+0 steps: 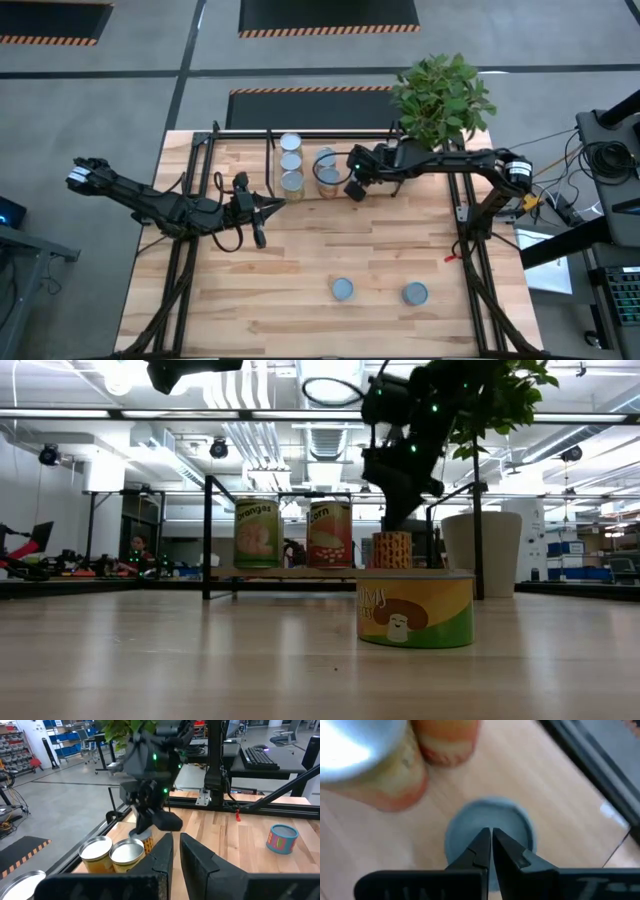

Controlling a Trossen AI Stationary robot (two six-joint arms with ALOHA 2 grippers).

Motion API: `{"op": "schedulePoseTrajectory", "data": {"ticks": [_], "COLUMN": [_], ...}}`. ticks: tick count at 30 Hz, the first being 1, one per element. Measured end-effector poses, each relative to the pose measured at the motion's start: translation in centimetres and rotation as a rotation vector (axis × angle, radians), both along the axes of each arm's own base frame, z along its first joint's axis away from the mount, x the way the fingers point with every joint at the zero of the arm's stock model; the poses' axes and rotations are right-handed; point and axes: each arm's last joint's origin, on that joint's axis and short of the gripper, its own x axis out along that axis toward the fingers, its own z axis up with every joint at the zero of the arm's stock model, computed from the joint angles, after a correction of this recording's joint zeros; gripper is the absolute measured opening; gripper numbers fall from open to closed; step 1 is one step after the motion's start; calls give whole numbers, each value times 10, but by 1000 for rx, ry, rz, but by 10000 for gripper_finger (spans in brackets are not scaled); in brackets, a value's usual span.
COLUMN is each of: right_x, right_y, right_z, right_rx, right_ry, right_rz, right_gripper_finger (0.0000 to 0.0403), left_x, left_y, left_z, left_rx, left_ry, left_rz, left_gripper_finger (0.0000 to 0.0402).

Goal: Pick and place cans onto a shelf
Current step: Put the canned chili on the shelf

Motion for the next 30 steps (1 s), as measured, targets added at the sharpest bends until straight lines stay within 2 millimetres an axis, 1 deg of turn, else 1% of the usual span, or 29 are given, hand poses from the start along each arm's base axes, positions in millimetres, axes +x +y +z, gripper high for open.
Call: {"op": "schedulePoseTrajectory", "data": {"ticks": [4,11,14,18,24,26,30], "right_x": [3,4,5,10,20,21,21], "right_y": [-2,-3,-3,-3,-11,-14,-21], "right_z": [8,8,4,-9,-27,-30,-28], "right_rx": [-29,-54,-62,-31,-63,-78,-109], "right_ry": [-9,20,55,97,133,140,145], "right_rz": [25,82,116,165,160,142,107], "right_gripper_finger": [9,9,9,9,9,9,9], "left_x": [0,0,0,0,0,0,0], "left_y": [0,0,0,0,0,0,0], "left_z": [0,0,0,0,0,0,0], "left_rx": [0,-1,-1,-1,-2,-2,0], "left_ry": [0,0,0,0,-1,-1,0], "left_rz": [0,0,0,0,0,0,0], "left_gripper_finger": [15,15,15,15,15,15,15]}}
